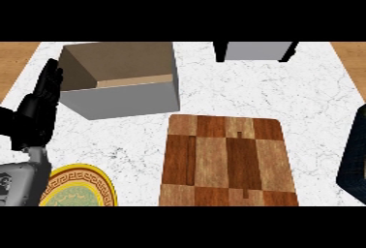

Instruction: Pick the squash from the cutting board and place it in the basket

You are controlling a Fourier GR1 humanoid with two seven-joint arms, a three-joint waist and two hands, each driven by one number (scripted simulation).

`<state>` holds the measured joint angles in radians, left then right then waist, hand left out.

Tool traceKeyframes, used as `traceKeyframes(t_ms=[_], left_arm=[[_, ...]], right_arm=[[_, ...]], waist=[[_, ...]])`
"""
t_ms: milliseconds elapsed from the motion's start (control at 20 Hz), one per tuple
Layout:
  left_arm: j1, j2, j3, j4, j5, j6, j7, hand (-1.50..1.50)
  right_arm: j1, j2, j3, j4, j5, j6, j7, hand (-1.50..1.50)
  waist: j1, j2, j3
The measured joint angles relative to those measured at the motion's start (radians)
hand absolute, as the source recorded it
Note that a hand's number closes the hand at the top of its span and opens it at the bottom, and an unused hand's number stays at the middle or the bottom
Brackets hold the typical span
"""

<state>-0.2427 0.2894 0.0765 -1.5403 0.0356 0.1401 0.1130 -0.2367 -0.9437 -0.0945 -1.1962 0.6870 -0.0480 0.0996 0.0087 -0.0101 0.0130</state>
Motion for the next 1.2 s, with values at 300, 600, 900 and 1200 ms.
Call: traceKeyframes(t_ms=[300, 600, 900, 1200], left_arm=[[0.009, -0.003, 0.003, -0.015, 0.001, -0.009, 0.013, 0.0], [0.005, -0.01, 0.004, -0.02, -0.012, -0.001, 0.028, 0.0], [-0.004, -0.01, 0.015, -0.005, -0.014, -0.01, 0.021, 0.0], [0.002, -0.011, 0.024, -0.008, -0.01, -0.019, 0.02, 0.0]], right_arm=[[-0.039, 0.013, 0.012, 0.065, 0.048, -0.006, -0.017, 1.5], [-0.046, 0.035, 0.017, 0.148, 0.074, -0.009, -0.064, 1.5], [-0.066, 0.046, 0.014, 0.187, 0.08, 0.031, -0.082, 1.5], [-0.082, 0.069, 0.004, 0.249, 0.078, 0.07, -0.07, 1.5]], waist=[[0.003, -0.001, 0.0], [0.001, 0.0, -0.001], [-0.003, -0.001, -0.001], [-0.003, -0.002, -0.002]])
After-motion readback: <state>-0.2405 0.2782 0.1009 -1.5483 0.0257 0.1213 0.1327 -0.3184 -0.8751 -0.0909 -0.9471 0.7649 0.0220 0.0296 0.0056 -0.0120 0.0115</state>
